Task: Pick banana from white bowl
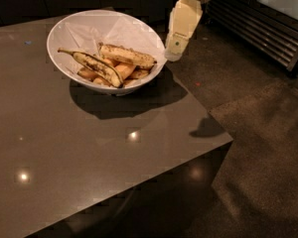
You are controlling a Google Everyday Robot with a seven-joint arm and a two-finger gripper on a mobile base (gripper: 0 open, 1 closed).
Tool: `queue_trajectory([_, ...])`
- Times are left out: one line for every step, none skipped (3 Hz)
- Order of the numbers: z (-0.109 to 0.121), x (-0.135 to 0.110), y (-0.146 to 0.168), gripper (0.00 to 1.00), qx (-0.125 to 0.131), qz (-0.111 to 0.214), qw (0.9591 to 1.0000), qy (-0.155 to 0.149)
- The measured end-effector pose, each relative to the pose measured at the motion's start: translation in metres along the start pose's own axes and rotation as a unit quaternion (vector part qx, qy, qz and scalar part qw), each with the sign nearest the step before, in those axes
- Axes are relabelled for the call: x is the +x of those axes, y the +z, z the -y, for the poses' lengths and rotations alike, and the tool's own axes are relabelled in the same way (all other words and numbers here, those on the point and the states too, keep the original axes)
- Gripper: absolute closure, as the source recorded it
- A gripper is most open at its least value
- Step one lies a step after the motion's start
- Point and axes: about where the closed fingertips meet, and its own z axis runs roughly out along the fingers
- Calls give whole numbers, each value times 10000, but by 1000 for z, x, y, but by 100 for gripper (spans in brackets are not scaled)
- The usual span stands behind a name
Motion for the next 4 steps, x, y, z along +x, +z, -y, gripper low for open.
queue_trajectory([4,-21,16,0,-254,190,9995,-18])
queue_trajectory([9,-41,29,0,-442,303,9985,-107])
queue_trajectory([15,-61,46,0,-596,331,9974,-232])
queue_trajectory([15,-73,66,0,-780,305,9960,-318])
